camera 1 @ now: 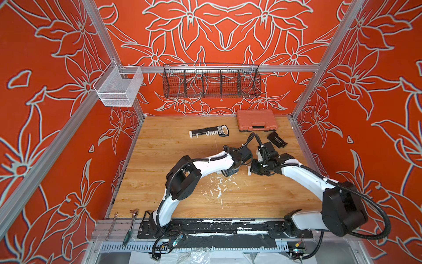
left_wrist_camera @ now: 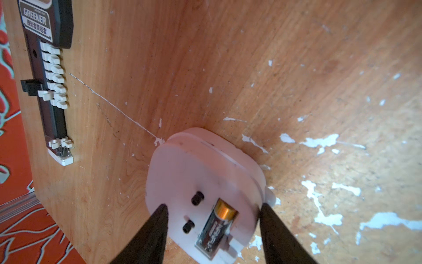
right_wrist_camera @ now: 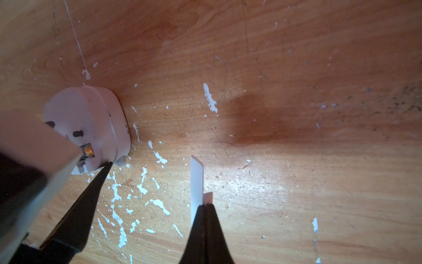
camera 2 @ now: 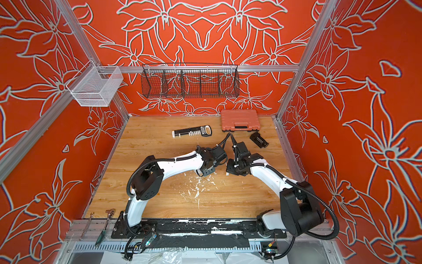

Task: Insert the battery into the alarm
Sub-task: Adjust the alarm at the center of the board.

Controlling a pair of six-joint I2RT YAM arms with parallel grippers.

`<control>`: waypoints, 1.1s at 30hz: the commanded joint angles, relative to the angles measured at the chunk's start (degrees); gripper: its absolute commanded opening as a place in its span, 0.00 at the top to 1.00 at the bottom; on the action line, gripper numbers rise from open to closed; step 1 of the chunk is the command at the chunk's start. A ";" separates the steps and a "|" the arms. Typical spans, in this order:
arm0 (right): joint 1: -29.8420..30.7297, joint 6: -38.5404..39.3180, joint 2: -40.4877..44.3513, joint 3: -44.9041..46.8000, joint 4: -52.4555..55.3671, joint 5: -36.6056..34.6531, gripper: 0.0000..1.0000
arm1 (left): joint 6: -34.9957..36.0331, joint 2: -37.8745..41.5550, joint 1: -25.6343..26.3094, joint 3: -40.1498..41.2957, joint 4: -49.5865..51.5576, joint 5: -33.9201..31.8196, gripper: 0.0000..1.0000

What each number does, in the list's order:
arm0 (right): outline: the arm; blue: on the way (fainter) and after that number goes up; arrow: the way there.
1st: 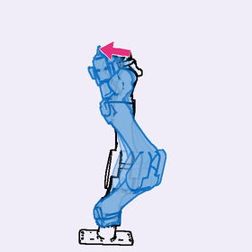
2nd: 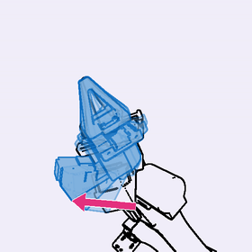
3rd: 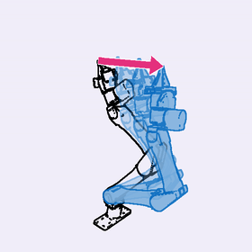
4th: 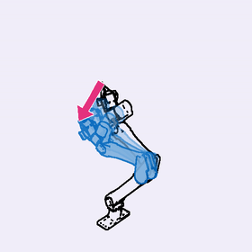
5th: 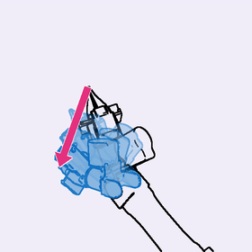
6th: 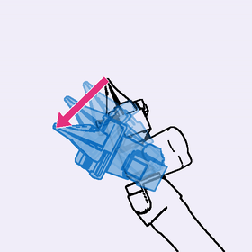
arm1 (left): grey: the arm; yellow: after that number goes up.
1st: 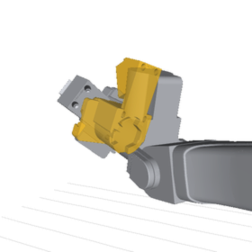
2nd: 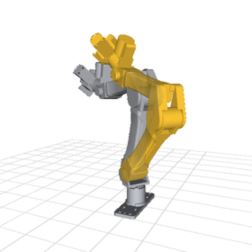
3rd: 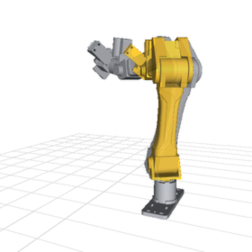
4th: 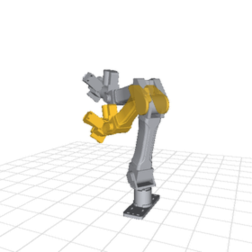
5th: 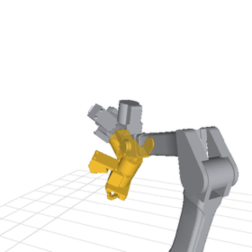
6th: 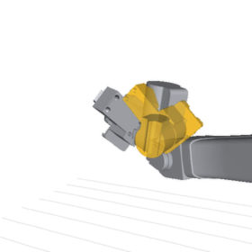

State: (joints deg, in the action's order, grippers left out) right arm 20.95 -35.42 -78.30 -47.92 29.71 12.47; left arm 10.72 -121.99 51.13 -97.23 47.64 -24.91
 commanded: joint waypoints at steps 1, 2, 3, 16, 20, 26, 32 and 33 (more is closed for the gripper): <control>-0.37 -0.99 0.95 0.90 -0.03 -0.16 1.00 | -2.87 -2.27 -1.51 -3.83 3.36 -1.35 0.38; -0.35 -1.09 1.04 0.91 -0.07 -0.16 1.00 | -3.68 -2.82 -2.01 -5.07 3.82 -1.42 0.38; -0.38 -1.14 1.10 0.98 -0.22 -0.09 1.00 | -4.54 -3.56 -2.60 -6.45 4.48 -1.33 0.38; -0.34 -2.38 1.66 2.22 -2.00 1.04 1.00 | -13.06 -6.77 -10.31 -14.82 9.40 5.75 0.38; -0.24 -2.81 1.59 2.31 -3.24 1.92 1.00 | -17.60 -5.07 -13.68 -15.84 10.71 13.57 0.38; 3.23 -4.11 -1.74 -1.32 -4.97 2.12 1.00 | -23.39 4.68 -19.81 -8.72 4.88 29.28 0.38; 10.08 -8.57 -7.54 -7.30 -7.49 1.08 1.00 | -27.22 12.78 -29.51 3.81 -4.53 45.80 0.38; 10.68 -9.45 -8.18 -7.84 -8.29 1.07 1.00 | -26.97 13.13 -30.51 5.08 -5.18 46.92 0.38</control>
State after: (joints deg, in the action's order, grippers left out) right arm 29.87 -41.04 -84.95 -53.36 23.90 14.24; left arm -13.76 -110.67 22.87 -95.64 46.72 12.03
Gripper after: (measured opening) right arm 0.049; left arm 0.622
